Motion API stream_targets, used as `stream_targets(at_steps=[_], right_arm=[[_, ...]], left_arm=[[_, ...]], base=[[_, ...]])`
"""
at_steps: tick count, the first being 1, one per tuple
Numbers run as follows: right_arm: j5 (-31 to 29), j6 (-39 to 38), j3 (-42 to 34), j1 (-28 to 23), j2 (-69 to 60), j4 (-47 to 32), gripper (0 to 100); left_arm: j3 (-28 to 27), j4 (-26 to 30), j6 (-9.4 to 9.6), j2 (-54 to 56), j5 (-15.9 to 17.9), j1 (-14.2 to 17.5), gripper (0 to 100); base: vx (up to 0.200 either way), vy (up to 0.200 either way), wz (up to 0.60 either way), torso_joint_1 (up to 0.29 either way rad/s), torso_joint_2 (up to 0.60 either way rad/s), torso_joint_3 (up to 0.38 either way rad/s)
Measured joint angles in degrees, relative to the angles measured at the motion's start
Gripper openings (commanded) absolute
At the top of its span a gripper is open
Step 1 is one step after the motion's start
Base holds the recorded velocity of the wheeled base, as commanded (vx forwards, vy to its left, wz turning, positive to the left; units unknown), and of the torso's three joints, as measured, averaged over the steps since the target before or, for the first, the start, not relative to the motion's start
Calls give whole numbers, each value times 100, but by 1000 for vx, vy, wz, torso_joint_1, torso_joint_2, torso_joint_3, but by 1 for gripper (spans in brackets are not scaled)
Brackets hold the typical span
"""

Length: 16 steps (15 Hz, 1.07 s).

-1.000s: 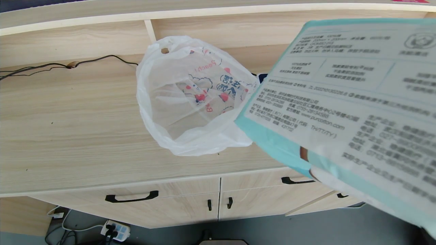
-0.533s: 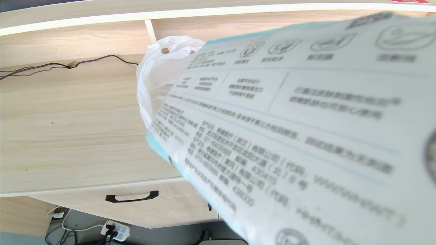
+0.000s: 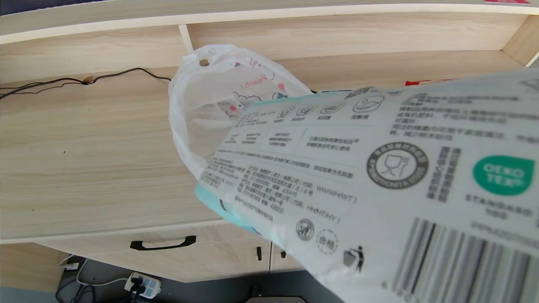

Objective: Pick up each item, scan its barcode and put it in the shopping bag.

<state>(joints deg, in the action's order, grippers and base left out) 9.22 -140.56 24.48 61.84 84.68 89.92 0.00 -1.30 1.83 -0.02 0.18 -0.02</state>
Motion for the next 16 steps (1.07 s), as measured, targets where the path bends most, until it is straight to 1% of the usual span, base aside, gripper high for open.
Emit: stream_targets(at_steps=[2,4,6,10,14,16], right_arm=[[0,-194,63,-197,2,2,0],[-2,-594,79,-400,5,0,0],[0,-774,84,-492,7,2,0],[-2,-1053,84,-536,44,2,0],[0,-1056,88,-523,68,2,0],[2,-1042,121,-411,61,2,0]], left_arm=[[0,0,0,0,0,0,100],[0,0,2,0,0,0,100],[0,0,2,0,0,0,100],[0,0,2,0,-2,0,100],[0,0,2,0,0,0,100],[0,0,2,0,0,0,100]], base=[[0,0,0,0,0,0],[0,0,0,0,0,0],[0,0,0,0,0,0],[0,0,0,0,0,0],[0,0,0,0,0,0],[0,0,0,0,0,0]])
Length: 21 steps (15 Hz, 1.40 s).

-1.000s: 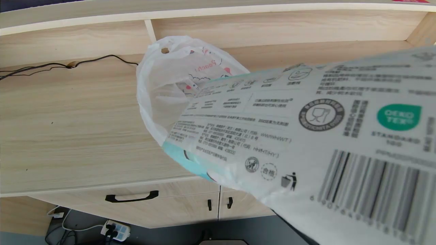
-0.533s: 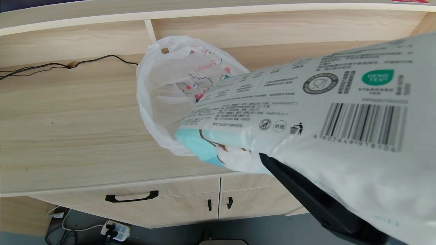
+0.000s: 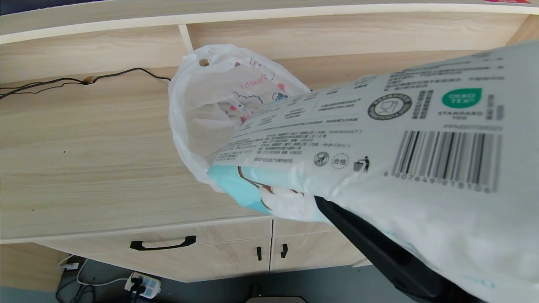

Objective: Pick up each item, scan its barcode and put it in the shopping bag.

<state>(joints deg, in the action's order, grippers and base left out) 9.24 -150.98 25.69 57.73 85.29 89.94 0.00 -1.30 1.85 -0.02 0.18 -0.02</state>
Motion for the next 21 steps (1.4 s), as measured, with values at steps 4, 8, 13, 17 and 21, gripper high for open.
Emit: stream_targets(at_steps=[4,8,13,17,21], right_arm=[[-2,-51,-28,216,-105,2,0],[-2,110,-325,301,-210,2,0],[94,492,-1654,-66,-822,-9,0],[740,1908,-2214,-451,-2708,-635,0],[1920,4659,-1624,-934,-3686,-1437,0]], left_arm=[[0,0,0,0,0,0,100],[0,0,0,0,0,0,100],[0,2,-2,0,0,2,100],[0,0,0,0,-2,0,100],[0,0,0,0,0,0,100]], base=[[0,0,0,0,0,0],[0,0,0,0,0,0],[0,0,0,0,0,0],[0,0,0,0,0,0],[0,0,0,0,0,0]])
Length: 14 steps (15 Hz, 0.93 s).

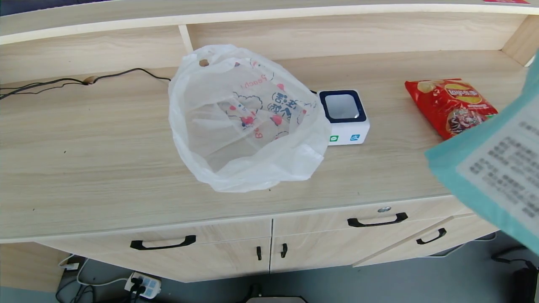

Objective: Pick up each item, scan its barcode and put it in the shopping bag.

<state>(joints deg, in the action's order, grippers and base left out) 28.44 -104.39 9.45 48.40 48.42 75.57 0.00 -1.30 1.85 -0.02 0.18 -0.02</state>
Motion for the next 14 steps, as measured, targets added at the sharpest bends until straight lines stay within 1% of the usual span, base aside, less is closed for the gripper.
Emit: stream_targets(at_steps=[1,2,4,6,7,8,9,10,12,14], right_arm=[[174,185,385,-322,39,-107,0],[380,407,802,-857,190,-161,0],[930,944,1408,-2159,625,-230,0],[1774,1691,1871,-3586,1197,-197,0],[2452,2306,2105,-4135,1499,-150,0],[3104,3054,2354,-4529,1790,-107,0],[3544,3539,2586,-4717,2019,-83,0],[3706,3856,2782,-4807,2194,-46,0],[3796,4754,2927,-4853,2423,-5,0],[3790,4882,3027,-4829,2660,-9,0]], left_arm=[[0,0,-2,0,-2,0,100],[0,0,0,0,0,0,100],[0,0,0,0,0,-5,100],[0,0,0,0,0,-2,100],[0,0,0,0,-2,2,100],[0,0,0,0,0,2,100],[0,0,0,0,0,2,100],[0,0,0,0,0,2,100],[0,0,0,0,0,2,100],[0,0,0,0,0,2,100]], base=[[0,0,0,0,0,0],[0,0,0,0,0,0],[0,0,0,0,0,0],[0,0,0,0,0,0],[0,0,0,0,0,0],[0,0,0,0,0,0],[0,0,0,0,0,0],[0,0,0,0,0,0],[0,0,0,0,0,0],[0,0,0,0,0,0]])
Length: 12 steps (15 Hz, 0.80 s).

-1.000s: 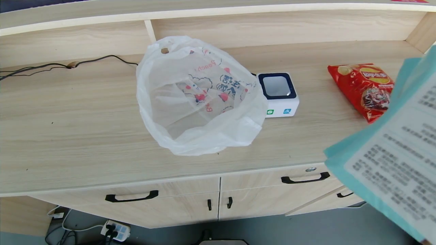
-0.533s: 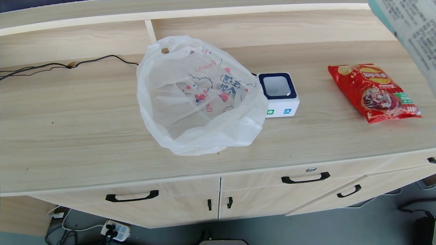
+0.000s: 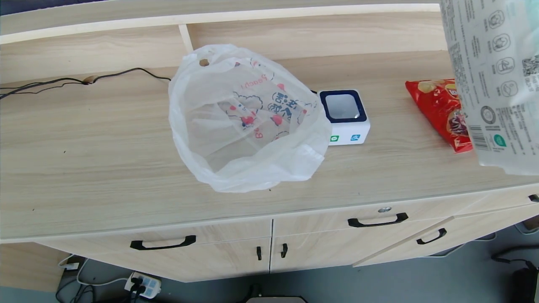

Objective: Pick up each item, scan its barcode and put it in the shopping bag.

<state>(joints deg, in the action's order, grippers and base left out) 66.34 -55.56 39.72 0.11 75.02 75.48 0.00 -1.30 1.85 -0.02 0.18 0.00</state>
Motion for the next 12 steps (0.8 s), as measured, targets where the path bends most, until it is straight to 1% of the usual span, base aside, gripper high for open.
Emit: stream_targets(at_steps=[2,3,5,6,8,10,12], right_arm=[[-18,107,144,-16,306,-7,0],[-24,332,221,-27,500,-9,0],[-30,1074,463,-99,1034,-9,0],[-76,1473,774,-162,1375,-16,0],[-139,1914,1430,-195,1952,-11,0],[-176,1963,2053,-158,2384,-13,0],[-194,1969,2599,27,2756,-13,0]], left_arm=[[0,0,0,0,0,-2,100],[0,0,0,0,0,-2,100],[0,0,0,0,0,0,100],[0,0,-2,0,0,0,100],[0,0,0,0,0,-2,100],[0,0,0,0,0,-2,100],[0,0,0,0,0,-2,100]], base=[[0,0,0,0,0,0],[0,0,0,0,0,0],[0,0,0,0,0,0],[0,0,0,0,0,0],[0,0,0,0,0,0],[0,0,0,0,0,0],[0,0,0,0,0,0]])
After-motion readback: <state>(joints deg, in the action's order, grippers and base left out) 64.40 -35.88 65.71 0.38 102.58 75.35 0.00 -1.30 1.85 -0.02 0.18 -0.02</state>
